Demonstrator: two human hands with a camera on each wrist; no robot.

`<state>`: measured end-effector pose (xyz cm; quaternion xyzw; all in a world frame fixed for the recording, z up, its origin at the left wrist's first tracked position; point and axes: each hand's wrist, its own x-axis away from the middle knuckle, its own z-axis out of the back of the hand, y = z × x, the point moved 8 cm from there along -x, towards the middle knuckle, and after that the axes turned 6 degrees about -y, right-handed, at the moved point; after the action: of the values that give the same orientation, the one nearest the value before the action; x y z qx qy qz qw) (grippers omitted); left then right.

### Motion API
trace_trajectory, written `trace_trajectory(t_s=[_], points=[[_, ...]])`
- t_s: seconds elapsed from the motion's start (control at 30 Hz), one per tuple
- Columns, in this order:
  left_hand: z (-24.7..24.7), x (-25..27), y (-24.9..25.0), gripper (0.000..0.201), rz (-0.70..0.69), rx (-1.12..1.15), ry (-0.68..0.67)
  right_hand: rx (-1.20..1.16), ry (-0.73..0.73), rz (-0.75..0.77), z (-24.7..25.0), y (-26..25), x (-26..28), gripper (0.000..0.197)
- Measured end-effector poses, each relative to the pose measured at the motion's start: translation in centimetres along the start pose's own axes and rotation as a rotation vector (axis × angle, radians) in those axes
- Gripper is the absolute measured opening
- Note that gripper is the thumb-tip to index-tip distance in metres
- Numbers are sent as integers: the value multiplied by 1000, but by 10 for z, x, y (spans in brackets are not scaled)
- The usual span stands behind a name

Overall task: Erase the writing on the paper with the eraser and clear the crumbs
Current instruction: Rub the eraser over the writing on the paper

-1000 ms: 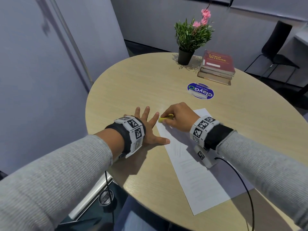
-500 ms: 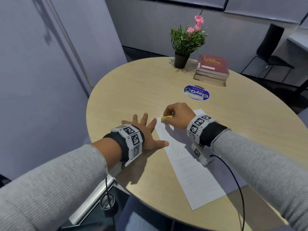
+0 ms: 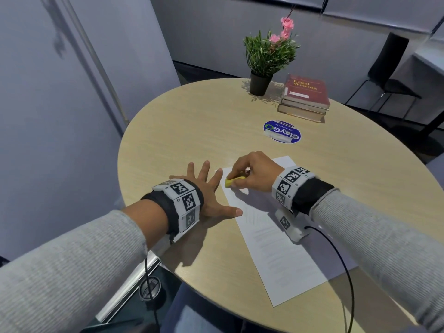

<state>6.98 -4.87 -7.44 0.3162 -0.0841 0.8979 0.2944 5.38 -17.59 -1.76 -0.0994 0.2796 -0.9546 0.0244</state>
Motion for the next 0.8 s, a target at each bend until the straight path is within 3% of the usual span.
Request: trace_trajectory(t_s=[0.17, 0.3, 0.47, 0.6, 0.73, 0.8], points=[[-1, 1, 0, 124, 0, 10, 1, 96, 154, -94, 18, 11, -4, 19], [-2, 0, 0, 124, -8, 12, 3, -19, -42, 59, -4, -3, 5, 17], [-1, 3, 2, 122, -8, 15, 1, 111, 142, -45, 14, 12, -1, 18], [-1, 2, 2, 122, -11, 19, 8, 30, -32, 126, -10, -7, 6, 19], [-1, 3, 2, 122, -11, 22, 4, 146, 103, -14, 7, 8, 2, 22], [-1, 3, 2, 123, -10, 19, 2, 133, 70, 59, 1, 1, 2, 21]])
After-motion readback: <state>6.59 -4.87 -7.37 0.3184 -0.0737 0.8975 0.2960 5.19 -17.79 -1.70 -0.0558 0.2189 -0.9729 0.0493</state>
